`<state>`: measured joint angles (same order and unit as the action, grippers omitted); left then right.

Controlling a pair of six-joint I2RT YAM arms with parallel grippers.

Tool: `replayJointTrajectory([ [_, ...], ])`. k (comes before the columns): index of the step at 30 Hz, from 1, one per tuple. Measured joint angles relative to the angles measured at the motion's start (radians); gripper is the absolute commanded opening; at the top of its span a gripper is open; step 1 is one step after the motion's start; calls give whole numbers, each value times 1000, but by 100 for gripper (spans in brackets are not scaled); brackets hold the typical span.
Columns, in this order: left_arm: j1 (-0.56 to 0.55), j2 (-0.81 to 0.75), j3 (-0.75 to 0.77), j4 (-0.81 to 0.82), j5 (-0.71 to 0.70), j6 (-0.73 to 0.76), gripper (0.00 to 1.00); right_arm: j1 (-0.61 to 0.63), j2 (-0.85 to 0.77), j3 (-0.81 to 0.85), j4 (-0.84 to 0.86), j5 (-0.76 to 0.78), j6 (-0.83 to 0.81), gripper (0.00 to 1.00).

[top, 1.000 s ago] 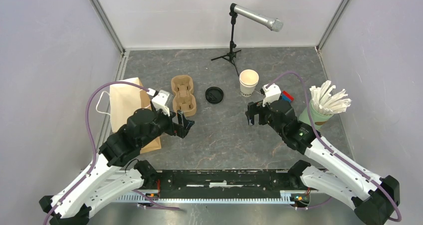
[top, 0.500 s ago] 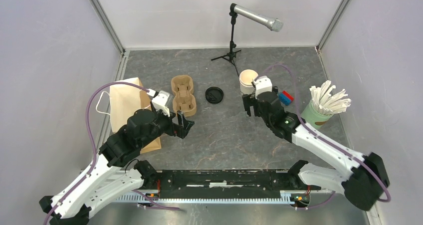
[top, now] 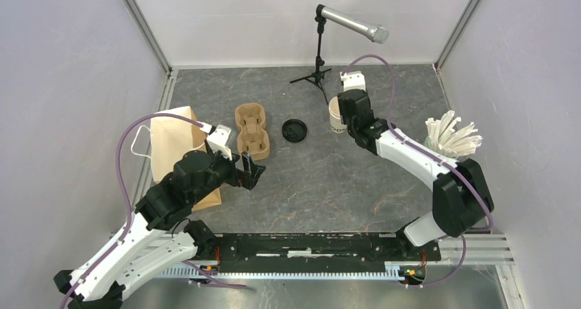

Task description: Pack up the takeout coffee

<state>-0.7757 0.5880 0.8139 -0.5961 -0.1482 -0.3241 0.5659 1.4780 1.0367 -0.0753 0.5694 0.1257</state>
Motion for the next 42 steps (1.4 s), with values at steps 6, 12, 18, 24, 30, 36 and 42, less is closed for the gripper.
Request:
replayJointTrajectory([
  [6, 0, 3, -2, 0, -2, 0, 100, -117, 105, 69, 15, -81, 12, 45],
  [12, 0, 6, -2, 0, -3, 0, 100, -164, 153, 91, 22, -151, 19, 40],
  [18, 0, 8, -3, 0, -3, 0, 100, -176, 194, 109, 23, -191, 19, 34],
  [24, 0, 14, -3, 0, -3, 0, 100, -179, 216, 136, 11, -211, 25, 23],
  [30, 0, 17, -3, 0, -3, 0, 100, -181, 215, 155, 0, -219, 25, 0],
  [36, 0, 26, -3, 0, -3, 0, 100, -181, 192, 156, -27, -228, 21, 0],
  [42, 0, 27, -3, 0, -3, 0, 100, -183, 124, 156, -61, -239, 15, 0],
])
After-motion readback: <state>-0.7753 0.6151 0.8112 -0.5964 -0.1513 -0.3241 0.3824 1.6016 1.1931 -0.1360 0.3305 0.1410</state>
